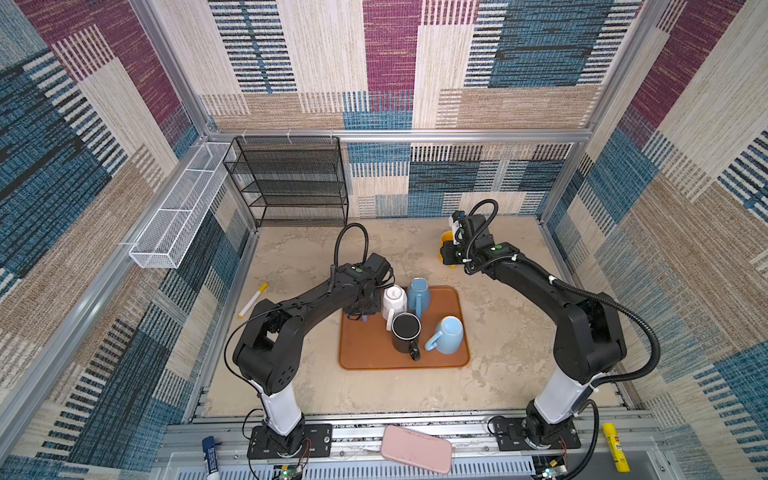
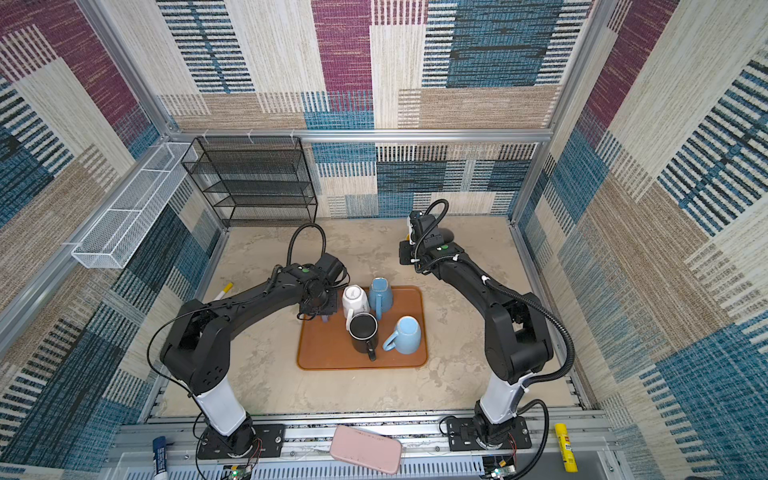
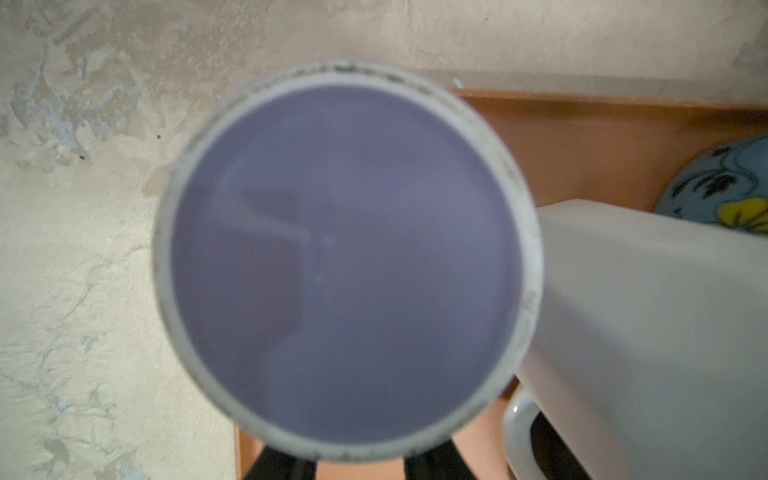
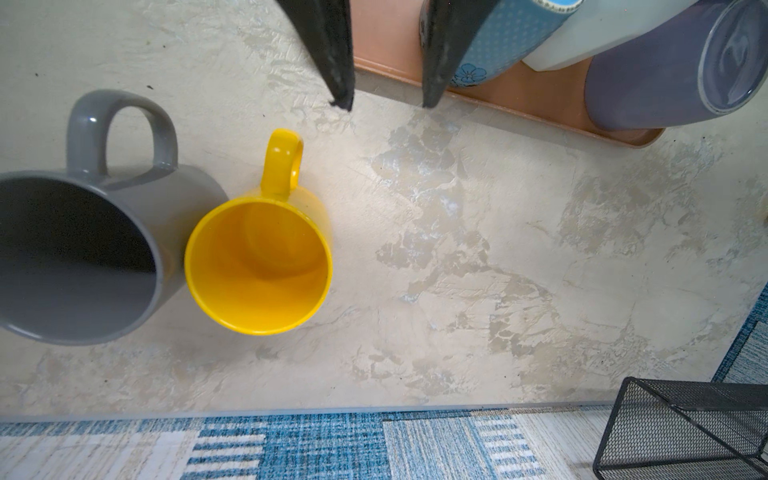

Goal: Turn the mug right side up

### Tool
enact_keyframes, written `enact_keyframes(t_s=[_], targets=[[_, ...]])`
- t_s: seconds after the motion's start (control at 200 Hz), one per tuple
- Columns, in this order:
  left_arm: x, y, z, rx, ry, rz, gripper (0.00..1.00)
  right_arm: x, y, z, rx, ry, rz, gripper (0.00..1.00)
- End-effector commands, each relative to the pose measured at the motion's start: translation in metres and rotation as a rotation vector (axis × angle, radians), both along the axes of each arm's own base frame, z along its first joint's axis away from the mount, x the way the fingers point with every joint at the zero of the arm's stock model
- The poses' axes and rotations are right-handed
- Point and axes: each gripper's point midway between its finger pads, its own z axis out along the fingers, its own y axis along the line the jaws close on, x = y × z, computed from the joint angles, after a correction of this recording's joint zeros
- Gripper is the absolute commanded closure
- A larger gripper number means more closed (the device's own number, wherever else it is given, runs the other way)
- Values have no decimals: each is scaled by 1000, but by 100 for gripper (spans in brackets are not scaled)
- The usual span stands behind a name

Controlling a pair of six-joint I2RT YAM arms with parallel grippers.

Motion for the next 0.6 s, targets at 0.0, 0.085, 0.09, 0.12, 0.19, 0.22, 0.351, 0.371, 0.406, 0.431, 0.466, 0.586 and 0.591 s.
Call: enact_keyframes(t_s=[0.0, 0.085, 0.09, 0.12, 0.19, 0.22, 0.351, 0.371, 0.406, 0.431, 0.466, 0.586, 0.591], targets=[[2, -1, -1, 7, 6, -12, 75, 4, -1, 9, 7, -35, -15, 69], [3, -1, -4, 11, 11, -14, 75, 4, -1, 10, 8, -36, -16, 69], [3, -2, -4, 11, 11, -14, 76, 4, -1, 10, 8, -36, -16, 69], [3, -1, -5, 14, 15, -13, 76, 3, -1, 10, 7, -35, -14, 69], [4, -2, -6, 15, 17, -14, 78, 3, -1, 10, 8, -36, -15, 69], [5, -3, -6, 13, 16, -16, 78, 3, -2, 10, 7, -36, -16, 69], [5, -2, -7, 22, 23, -20, 80, 3, -2, 10, 6, -37, -14, 69], [5, -2, -7, 24, 24, -19, 80, 3, -2, 10, 5, -37, -15, 69], [5, -2, -8, 26, 25, -21, 81, 3, -2, 10, 6, -37, -16, 69], [5, -2, -8, 26, 25, -20, 82, 3, -2, 11, 6, -38, -16, 69], [5, -2, -6, 24, 22, -21, 83, 2, -2, 10, 5, -37, -15, 69], [7, -1, -2, 30, 16, -25, 87, 1, -2, 12, 7, -42, -14, 69], [7, -1, -2, 30, 14, -25, 87, 2, -2, 12, 8, -42, -15, 69]])
